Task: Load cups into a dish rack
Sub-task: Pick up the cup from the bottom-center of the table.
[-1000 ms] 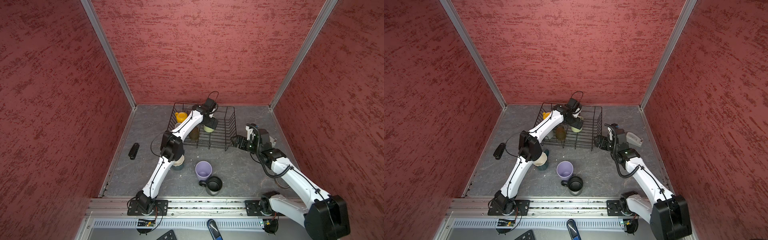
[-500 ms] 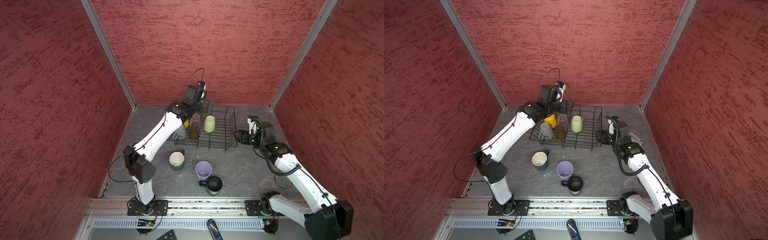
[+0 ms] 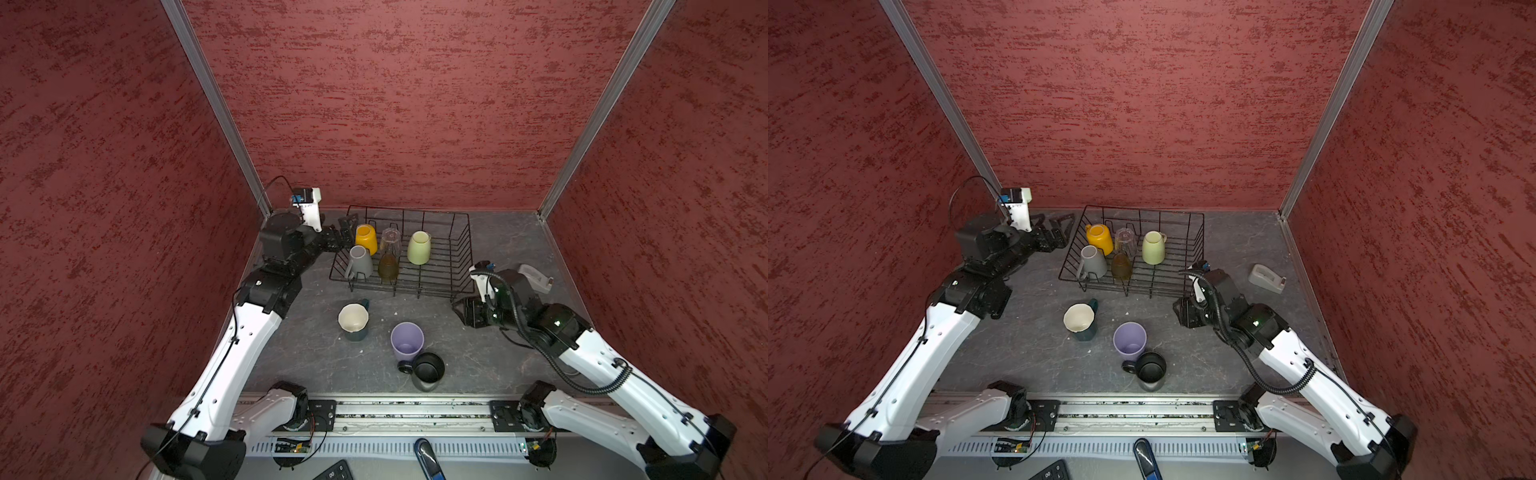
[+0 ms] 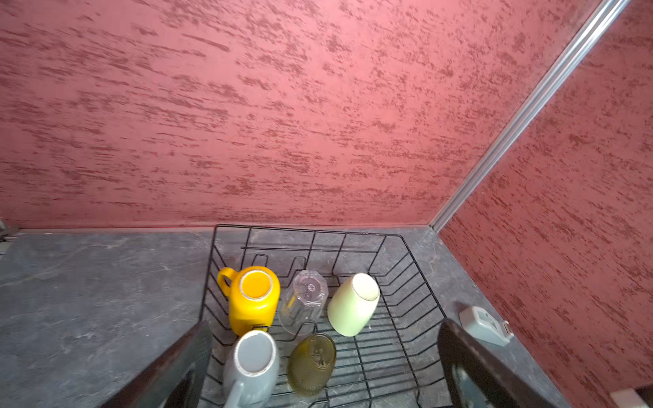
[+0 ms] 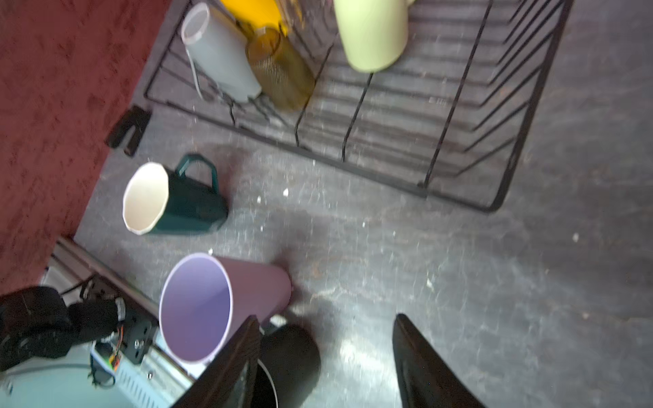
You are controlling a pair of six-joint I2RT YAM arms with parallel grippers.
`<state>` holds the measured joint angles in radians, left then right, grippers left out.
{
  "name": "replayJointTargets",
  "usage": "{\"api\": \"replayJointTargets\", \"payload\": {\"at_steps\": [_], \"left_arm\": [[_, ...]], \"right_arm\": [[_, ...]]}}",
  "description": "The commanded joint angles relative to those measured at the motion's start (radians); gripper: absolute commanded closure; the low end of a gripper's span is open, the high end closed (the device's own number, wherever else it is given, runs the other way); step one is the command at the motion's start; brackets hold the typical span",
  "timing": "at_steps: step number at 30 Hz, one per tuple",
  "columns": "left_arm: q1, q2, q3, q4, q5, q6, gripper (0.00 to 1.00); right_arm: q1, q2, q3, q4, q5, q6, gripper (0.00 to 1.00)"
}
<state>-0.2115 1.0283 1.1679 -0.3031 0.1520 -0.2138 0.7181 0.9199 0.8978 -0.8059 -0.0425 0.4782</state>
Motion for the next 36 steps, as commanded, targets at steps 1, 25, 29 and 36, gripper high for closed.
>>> {"api": "replayJointTargets", "payload": {"at_steps": [1, 25, 29, 36], "left_arm": [[0.074, -0.048, -0.061, 0.019, 0.077, -0.009, 0.0], [0.165, -0.174, -0.224, 0.081, 0.124, -0.025, 0.0], [0.17, -0.174, -0.224, 0.081, 0.129, -0.025, 0.0], [0.183, -0.165, -0.225, 0.082, 0.142, -0.032, 0.0]], "right_arm": [[0.089, -0.013, -0.031, -0.141, 0.081, 0.124, 0.42], [0.431, 0.162, -0.128, 0.003, 0.076, 0.453, 0.51], [0.444, 0.192, -0.133, 0.041, 0.1, 0.467, 0.55], [0.451, 0.261, -0.139, 0.072, 0.12, 0.46, 0.6]]}}
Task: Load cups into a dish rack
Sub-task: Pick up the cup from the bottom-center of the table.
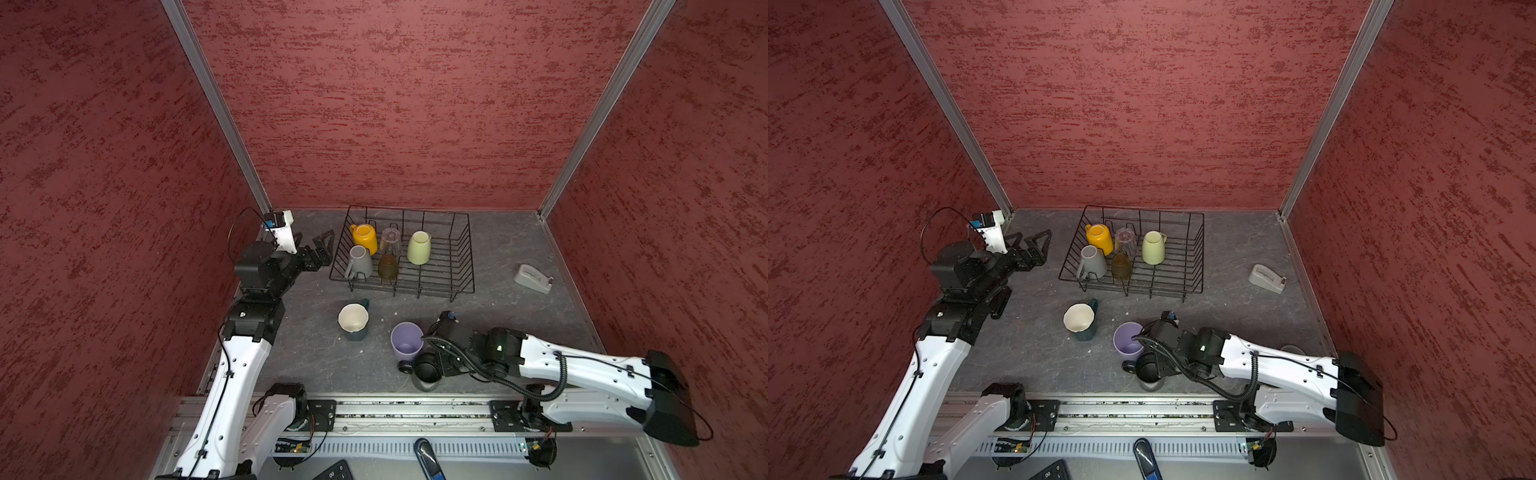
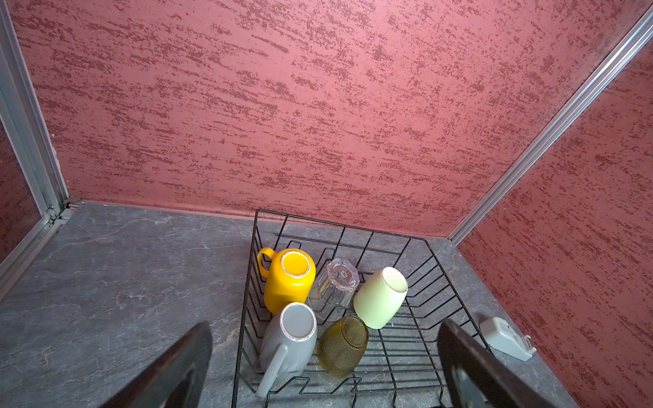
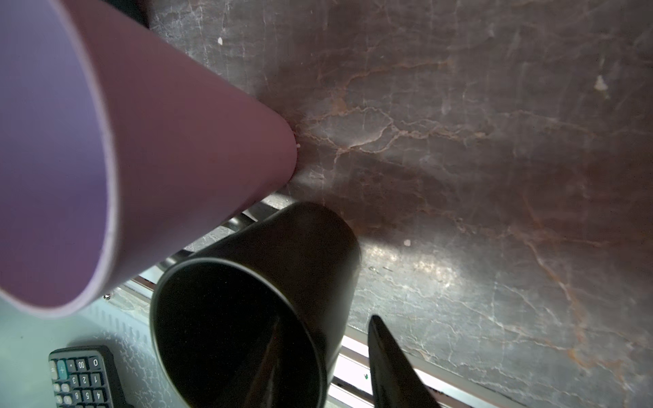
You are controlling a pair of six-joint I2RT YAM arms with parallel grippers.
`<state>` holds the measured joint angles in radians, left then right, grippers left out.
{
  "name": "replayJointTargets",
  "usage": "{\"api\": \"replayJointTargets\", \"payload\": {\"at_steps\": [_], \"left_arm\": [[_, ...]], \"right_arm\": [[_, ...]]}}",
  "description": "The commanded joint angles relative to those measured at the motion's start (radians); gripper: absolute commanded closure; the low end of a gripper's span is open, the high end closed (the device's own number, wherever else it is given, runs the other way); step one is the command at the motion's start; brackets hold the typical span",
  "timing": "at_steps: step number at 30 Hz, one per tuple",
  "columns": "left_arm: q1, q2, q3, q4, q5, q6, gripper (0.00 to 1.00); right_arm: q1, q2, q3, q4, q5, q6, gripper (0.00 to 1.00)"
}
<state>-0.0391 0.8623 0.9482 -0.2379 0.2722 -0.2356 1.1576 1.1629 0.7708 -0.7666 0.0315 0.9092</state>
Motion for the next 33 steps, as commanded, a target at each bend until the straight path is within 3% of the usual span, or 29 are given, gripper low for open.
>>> {"api": "replayJointTargets", "payload": {"at_steps": [1, 22, 33], "left_arm": [[0.011, 0.0, -0.006, 0.017, 0.02, -0.008, 0.0], [0.038, 0.014, -0.008, 0.018, 0.028, -0.024, 0.0], [0.041, 0.009, -0.012, 0.024, 0.024, -0.024, 0.0]], "right_arm": [[0.014, 0.03, -0.009, 0.033, 0.053, 0.029, 0.62], [0.029, 0.128, 0.039, -0.052, 0.162, 0.014, 0.88], [0.028, 0.074, 0.08, -0.164, 0.239, -0.038, 0.97]]}}
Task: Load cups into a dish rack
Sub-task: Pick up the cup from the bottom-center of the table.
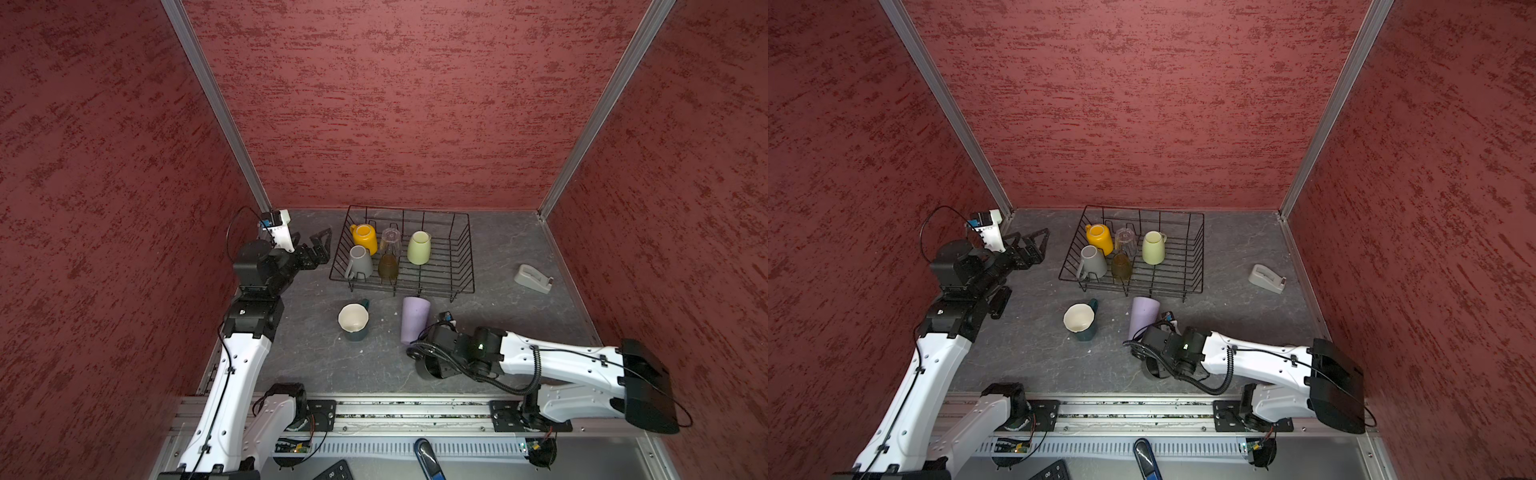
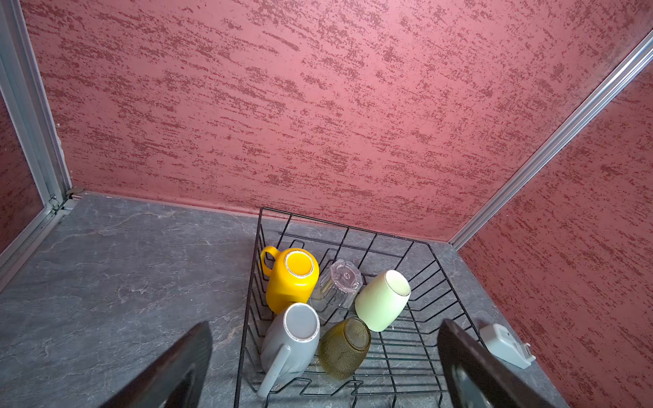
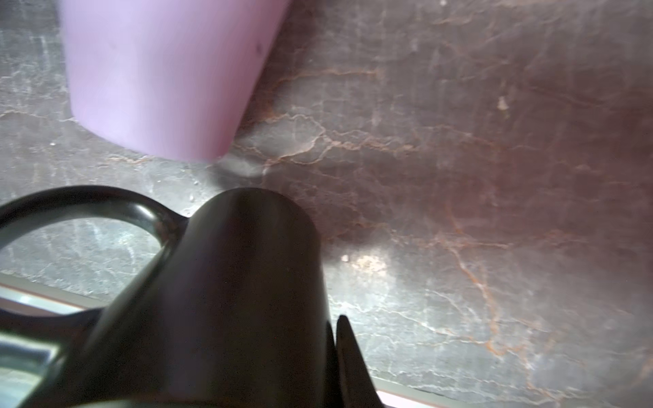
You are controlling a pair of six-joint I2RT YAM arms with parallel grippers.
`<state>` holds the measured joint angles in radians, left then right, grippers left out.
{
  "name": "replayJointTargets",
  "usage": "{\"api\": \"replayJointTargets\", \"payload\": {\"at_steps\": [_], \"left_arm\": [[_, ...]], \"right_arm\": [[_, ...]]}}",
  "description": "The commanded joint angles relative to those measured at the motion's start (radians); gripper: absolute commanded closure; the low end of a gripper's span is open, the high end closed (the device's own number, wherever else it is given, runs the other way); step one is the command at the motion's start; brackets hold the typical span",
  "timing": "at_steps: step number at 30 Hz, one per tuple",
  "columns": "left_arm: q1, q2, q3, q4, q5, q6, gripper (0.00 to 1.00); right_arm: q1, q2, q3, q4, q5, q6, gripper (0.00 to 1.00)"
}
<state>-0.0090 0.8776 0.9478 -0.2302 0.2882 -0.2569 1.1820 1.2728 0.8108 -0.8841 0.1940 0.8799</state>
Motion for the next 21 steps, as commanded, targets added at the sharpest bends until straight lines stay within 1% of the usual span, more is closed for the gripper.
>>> {"api": "replayJointTargets", "payload": {"at_steps": [1, 4, 9, 15, 18, 21], "left_arm": [[0.012, -0.009, -0.012, 0.016, 0.01, -0.003, 0.0], [0.012, -0.013, -0.016, 0.021, 0.012, -0.007, 0.0], [0.012, -0.015, -0.018, 0.023, 0.007, -0.008, 0.0], [0.012, -0.035, -0.041, 0.071, 0.025, -0.034, 0.0], [0.011, -0.04, -0.054, 0.107, 0.077, -0.04, 0.0], [0.01, -0.03, -0.056, 0.134, 0.153, -0.053, 0.0]], "right_arm": [[0.004, -0.038, 0.04, -0.048, 0.075, -0.015, 0.97], [0.003, -0.052, 0.036, -0.05, 0.061, -0.028, 1.0], [-0.001, -0.121, 0.051, -0.102, 0.071, -0.022, 1.0], [-0.051, -0.209, 0.099, -0.194, 0.108, -0.027, 1.0], [-0.087, -0.263, 0.136, -0.198, 0.122, -0.037, 1.0], [-0.135, -0.301, 0.194, -0.171, 0.134, -0.078, 1.0]]}}
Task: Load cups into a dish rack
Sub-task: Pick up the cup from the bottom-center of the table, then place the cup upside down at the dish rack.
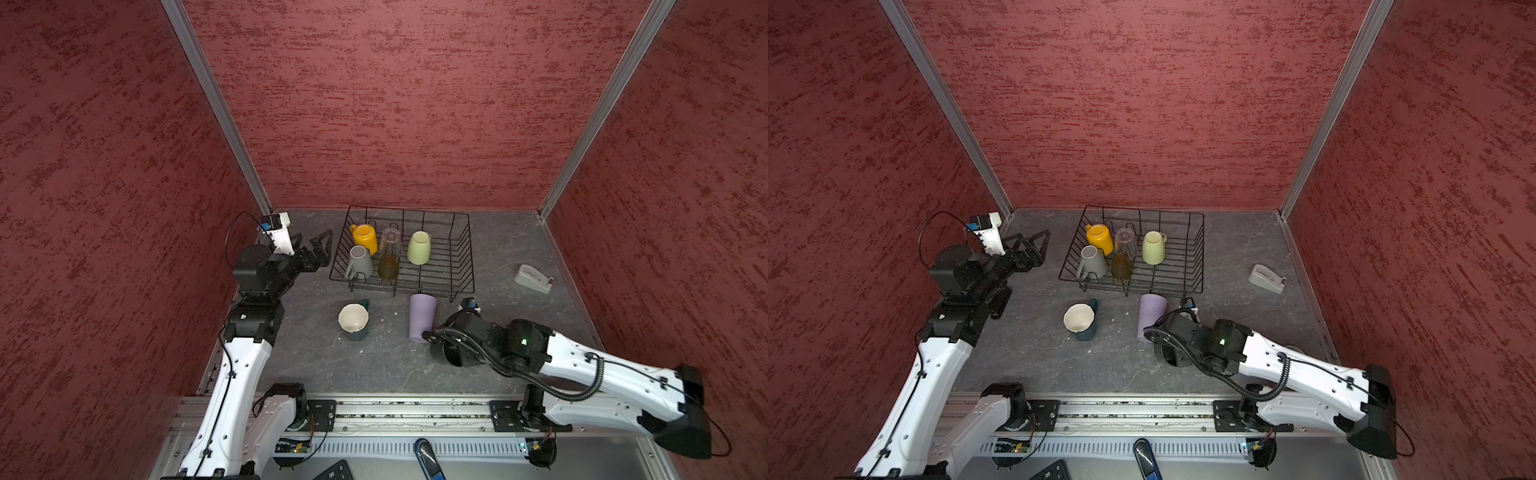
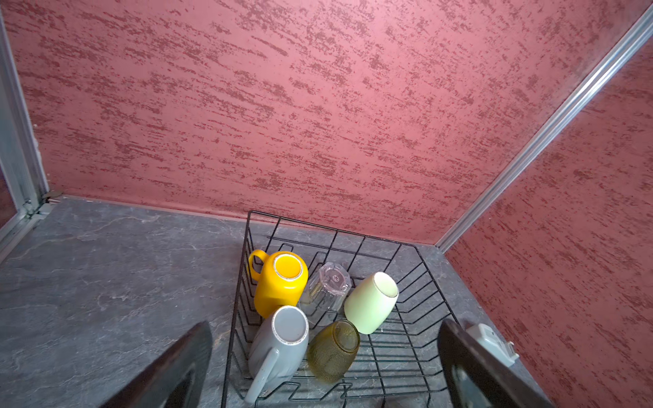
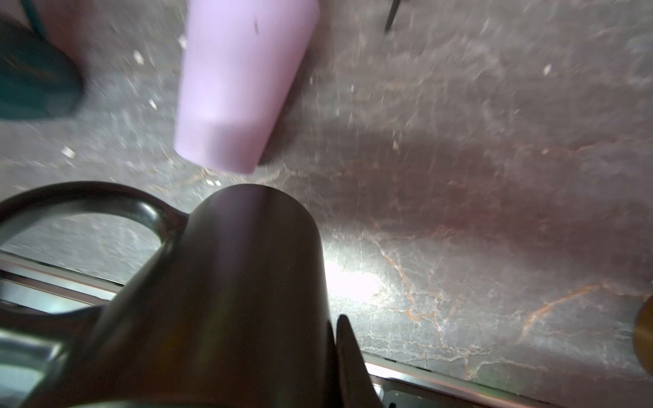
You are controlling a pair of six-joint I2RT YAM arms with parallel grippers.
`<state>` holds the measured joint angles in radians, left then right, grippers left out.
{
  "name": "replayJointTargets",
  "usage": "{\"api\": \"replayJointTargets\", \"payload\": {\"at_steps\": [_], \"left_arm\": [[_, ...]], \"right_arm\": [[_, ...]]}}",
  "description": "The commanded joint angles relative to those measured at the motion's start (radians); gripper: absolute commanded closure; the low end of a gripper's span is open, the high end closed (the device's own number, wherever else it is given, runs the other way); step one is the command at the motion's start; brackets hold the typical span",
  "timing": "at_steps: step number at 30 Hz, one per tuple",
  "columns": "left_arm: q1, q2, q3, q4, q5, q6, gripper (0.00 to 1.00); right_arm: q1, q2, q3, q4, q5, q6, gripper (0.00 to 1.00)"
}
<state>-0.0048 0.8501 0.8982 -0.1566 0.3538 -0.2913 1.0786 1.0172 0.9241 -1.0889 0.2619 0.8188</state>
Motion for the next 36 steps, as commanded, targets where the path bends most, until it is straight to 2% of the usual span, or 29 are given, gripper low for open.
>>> {"api": "replayJointTargets", "payload": {"at_steps": [1, 5, 8, 13, 16, 19, 22, 25, 31, 36], "left_arm": [[0.005, 0.004, -0.009, 0.078, 0.132, -0.017, 0.0], [-0.03, 0.003, -0.043, 0.169, 0.241, -0.024, 0.01], [-0.091, -0.016, -0.078, 0.228, 0.254, 0.0, 0.02], [-0.281, -0.064, -0.233, 0.451, 0.269, 0.113, 0.02], [-0.399, -0.051, -0.279, 0.499, 0.278, 0.239, 0.02], [-0.468, -0.006, -0.291, 0.52, 0.331, 0.32, 0.02], [-0.487, 0.038, -0.311, 0.602, 0.389, 0.342, 0.02], [-0.489, 0.072, -0.335, 0.736, 0.399, 0.339, 0.02], [-0.492, 0.141, -0.322, 0.806, 0.486, 0.345, 0.01], [-0.494, 0.177, -0.306, 0.822, 0.489, 0.357, 0.01]], "right_arm": [[-0.052, -0.051, 0.104, 0.05, 0.071, -0.036, 1.0], [-0.126, -0.073, 0.146, 0.21, 0.036, -0.122, 1.0], [-0.23, -0.08, 0.141, 0.355, -0.074, -0.191, 1.0], [-0.407, -0.055, 0.148, 0.535, -0.301, -0.258, 1.0], [-0.483, -0.026, 0.156, 0.608, -0.433, -0.271, 1.0], [-0.543, -0.009, 0.142, 0.711, -0.58, -0.269, 1.0], [-0.584, 0.012, 0.135, 0.789, -0.713, -0.262, 1.0], [-0.598, 0.023, 0.124, 0.851, -0.812, -0.255, 1.0], [-0.6, 0.017, 0.097, 0.886, -0.92, -0.257, 1.0], [-0.6, 0.003, 0.068, 0.909, -0.988, -0.251, 1.0]]}}
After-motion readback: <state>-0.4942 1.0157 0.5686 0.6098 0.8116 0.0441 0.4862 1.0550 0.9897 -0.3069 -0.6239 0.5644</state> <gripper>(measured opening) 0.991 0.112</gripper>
